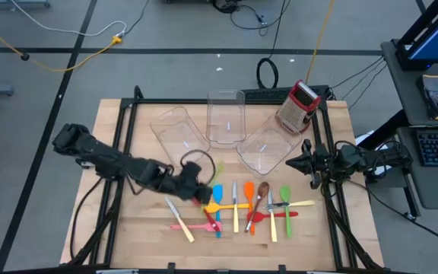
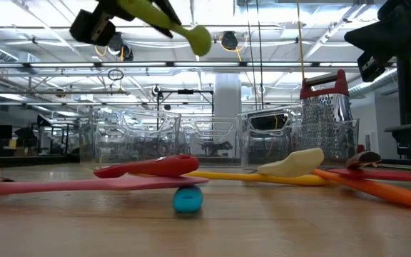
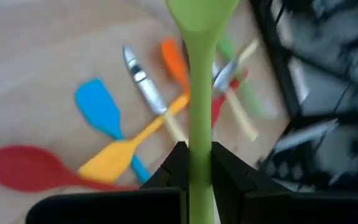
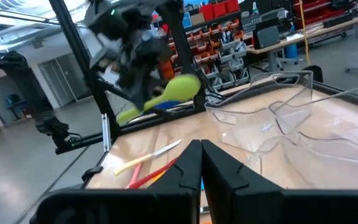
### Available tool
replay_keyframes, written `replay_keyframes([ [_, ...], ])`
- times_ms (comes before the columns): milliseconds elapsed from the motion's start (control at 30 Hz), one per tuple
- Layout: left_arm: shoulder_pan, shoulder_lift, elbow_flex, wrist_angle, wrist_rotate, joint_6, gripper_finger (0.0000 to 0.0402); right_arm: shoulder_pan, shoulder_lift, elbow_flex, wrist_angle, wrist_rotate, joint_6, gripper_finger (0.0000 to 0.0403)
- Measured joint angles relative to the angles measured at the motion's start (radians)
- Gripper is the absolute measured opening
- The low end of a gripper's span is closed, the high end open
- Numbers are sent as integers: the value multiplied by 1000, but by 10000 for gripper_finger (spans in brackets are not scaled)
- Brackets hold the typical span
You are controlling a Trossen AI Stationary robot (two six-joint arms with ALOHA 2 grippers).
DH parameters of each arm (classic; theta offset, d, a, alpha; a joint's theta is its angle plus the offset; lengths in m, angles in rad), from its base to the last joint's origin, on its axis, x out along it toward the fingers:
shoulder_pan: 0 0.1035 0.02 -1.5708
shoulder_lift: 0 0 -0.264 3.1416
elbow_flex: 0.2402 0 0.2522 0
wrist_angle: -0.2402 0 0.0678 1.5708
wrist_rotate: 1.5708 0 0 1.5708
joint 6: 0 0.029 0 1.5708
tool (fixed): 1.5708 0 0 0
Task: Pick & Place Kitchen Items
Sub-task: Put the green serving spoon into the left transparent bin
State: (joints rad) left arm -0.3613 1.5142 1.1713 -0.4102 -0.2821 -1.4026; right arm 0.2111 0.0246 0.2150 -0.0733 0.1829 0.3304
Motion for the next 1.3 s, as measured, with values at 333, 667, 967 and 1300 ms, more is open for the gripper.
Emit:
replay_keyframes([
  [333,128,-196,0,-155,-139,-222,27,0,0,0,-6,0,-1,4],
  [667,287,-295,0,-342,0,-388,27,0,0,0,-7,-1,-1,4],
  [967,474,-302,0,-444,100,-334,27,0,0,0,-14,0,-4,4],
  [1300,564,-177,1,-478,123,-387,27,0,0,0,-12,5,-219,4],
])
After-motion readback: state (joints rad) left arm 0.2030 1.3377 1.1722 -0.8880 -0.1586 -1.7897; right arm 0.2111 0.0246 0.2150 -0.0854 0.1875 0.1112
